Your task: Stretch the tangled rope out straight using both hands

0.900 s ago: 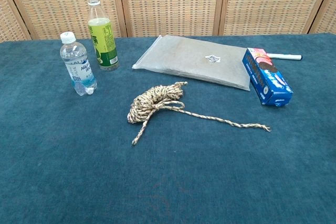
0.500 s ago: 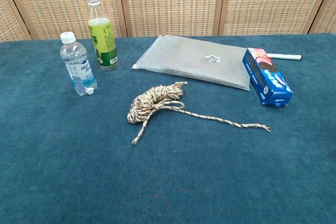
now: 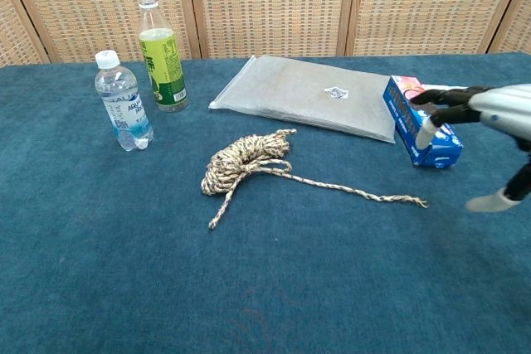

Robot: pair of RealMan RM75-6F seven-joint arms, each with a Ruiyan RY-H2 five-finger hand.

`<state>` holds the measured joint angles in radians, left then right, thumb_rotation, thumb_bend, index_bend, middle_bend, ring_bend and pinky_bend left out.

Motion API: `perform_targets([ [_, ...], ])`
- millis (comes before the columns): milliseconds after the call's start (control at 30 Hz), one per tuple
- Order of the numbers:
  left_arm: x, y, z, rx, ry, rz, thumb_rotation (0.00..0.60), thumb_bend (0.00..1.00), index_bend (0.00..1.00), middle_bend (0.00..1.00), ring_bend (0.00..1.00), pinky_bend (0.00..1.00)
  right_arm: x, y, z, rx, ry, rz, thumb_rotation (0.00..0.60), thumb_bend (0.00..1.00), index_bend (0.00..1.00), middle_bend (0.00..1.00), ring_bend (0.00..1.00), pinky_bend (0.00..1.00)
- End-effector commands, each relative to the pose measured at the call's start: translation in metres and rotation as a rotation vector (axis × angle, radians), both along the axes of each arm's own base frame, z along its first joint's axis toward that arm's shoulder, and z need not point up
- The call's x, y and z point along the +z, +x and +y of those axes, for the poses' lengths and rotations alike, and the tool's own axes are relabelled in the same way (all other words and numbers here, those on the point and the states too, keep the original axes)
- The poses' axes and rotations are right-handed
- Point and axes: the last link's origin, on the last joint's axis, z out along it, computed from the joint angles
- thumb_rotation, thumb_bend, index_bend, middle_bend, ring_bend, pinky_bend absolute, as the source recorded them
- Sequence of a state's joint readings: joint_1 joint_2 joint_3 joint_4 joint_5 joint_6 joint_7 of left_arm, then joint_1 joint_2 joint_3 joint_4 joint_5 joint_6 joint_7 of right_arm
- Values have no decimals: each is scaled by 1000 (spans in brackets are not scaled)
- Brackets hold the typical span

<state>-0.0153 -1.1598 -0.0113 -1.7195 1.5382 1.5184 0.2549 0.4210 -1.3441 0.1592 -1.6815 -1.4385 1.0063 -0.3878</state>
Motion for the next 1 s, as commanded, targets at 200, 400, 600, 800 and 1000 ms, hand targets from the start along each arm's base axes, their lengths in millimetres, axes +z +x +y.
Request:
perform_targets([
  [200, -8, -1, 10, 10, 0, 16, 600, 22, 0, 0, 0, 0, -64, 12, -50, -18, 59, 103, 600, 235, 360, 0, 0, 0],
  [400, -9, 0, 10, 6, 5, 16, 600, 22, 0, 0, 0, 0, -80, 18, -58, 3, 65, 161, 600, 283, 370, 0, 0, 0],
  [600, -10, 0, 11, 11, 3, 18, 600, 22, 0, 0, 0, 0, -88, 19, -65, -8, 60, 207, 600, 295, 386, 0, 0, 0],
  [800, -11, -1, 12, 14, 2, 18, 600, 22, 0, 0, 0, 0, -93, 15, -66, -39, 75, 247, 600, 295, 417, 0, 0, 0],
  [1000, -12, -1, 12, 15, -1, 20, 600, 21, 0, 0, 0, 0, -94, 16, -66, -40, 81, 255, 600, 316, 490, 0, 0, 0],
])
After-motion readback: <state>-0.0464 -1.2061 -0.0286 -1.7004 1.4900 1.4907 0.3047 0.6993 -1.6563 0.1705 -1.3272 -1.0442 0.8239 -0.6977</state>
